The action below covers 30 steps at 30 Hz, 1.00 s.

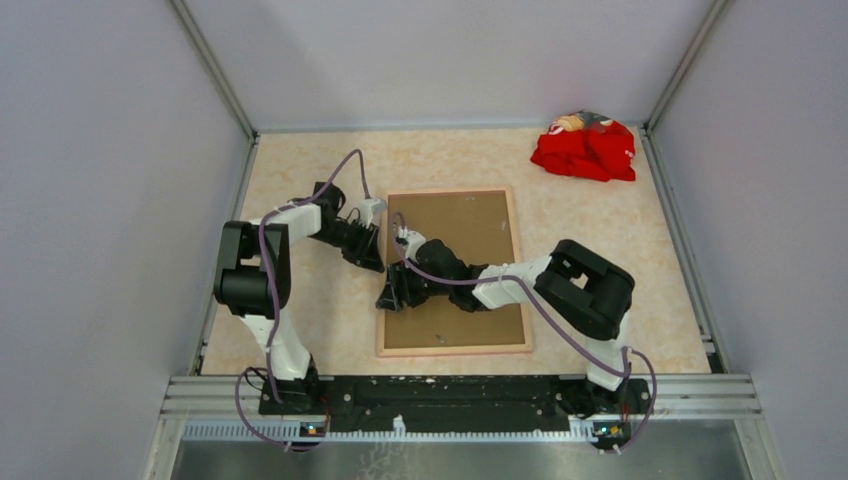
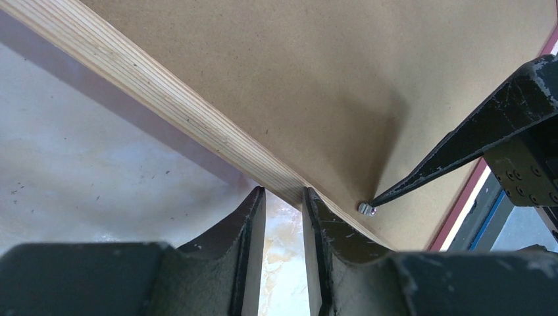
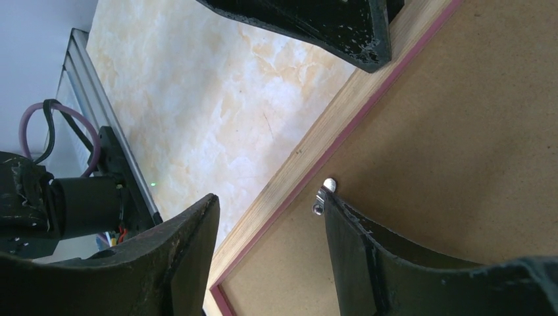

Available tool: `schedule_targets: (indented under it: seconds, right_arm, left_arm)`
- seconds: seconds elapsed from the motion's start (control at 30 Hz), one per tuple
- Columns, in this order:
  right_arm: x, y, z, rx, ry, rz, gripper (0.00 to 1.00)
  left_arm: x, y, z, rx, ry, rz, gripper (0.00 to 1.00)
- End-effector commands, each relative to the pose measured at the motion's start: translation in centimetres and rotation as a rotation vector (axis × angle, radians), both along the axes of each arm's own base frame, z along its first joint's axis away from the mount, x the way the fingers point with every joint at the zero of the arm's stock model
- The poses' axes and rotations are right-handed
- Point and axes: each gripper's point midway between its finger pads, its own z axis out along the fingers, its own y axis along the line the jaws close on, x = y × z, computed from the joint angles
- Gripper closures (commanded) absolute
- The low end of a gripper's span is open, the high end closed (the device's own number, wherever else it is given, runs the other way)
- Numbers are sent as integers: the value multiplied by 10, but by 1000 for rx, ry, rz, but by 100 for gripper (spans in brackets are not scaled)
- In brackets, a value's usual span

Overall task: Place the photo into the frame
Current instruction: Install the photo frame at the center of the board.

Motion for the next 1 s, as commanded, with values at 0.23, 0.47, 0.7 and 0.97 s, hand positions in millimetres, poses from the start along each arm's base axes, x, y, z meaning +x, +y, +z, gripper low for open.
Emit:
schedule_targets:
  seconds: [0.23,0.47,0.7,0.97]
  right_arm:
    - [-5,17,4,20,-4,65,42]
    - [-8,20,2,17,-1,91,46]
    - [-12,21,-1,9,4,128,48]
    - [-12,20,-1,3,1,133,49]
  left_arm:
    - [14,2,7,17,-61,3,67]
    - [14,3,4,23,-54,5,67]
    - [14,4,3,28,-54,6,67]
    - [13,4,5,28,-57,6,67]
